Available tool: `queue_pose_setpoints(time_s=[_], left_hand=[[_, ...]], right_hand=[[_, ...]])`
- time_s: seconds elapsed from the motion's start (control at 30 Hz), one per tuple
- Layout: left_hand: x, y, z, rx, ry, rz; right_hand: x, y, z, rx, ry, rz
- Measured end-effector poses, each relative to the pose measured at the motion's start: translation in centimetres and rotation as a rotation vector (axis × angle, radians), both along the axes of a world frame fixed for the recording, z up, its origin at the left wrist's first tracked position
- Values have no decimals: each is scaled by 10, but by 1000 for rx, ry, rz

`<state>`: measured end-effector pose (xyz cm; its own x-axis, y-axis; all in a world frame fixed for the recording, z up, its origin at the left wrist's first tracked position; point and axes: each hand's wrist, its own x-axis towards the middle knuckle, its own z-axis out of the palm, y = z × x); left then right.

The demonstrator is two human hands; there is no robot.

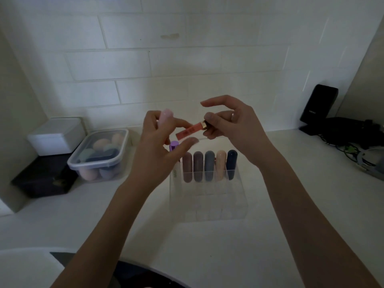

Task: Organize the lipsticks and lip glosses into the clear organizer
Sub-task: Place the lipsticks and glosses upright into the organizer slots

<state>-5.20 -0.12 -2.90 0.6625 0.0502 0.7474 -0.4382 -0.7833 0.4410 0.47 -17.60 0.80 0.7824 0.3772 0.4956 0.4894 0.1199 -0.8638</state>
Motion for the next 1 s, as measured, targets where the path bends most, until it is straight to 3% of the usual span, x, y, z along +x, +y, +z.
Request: queue_pose_setpoints(time_s=[0.3,0.5,0.6,0.83,1.0], left_hand=[[-9,-4,-21,-62,-61,122],[-13,6,-39,-158,-128,105],[-14,7,-43,-328,-110,24],[-18,7,-56,-496,-65,2],[-24,7,-55,-426,-142,117]], right_hand=[[-5,13,-7,20,-6,9],[-3,18,-14,-260,-199,-35],[-5,17,-12,-418,-314,-5],[-5,23,-21,-736,-363,9],[-8,26,-20,-697,-377,-4]])
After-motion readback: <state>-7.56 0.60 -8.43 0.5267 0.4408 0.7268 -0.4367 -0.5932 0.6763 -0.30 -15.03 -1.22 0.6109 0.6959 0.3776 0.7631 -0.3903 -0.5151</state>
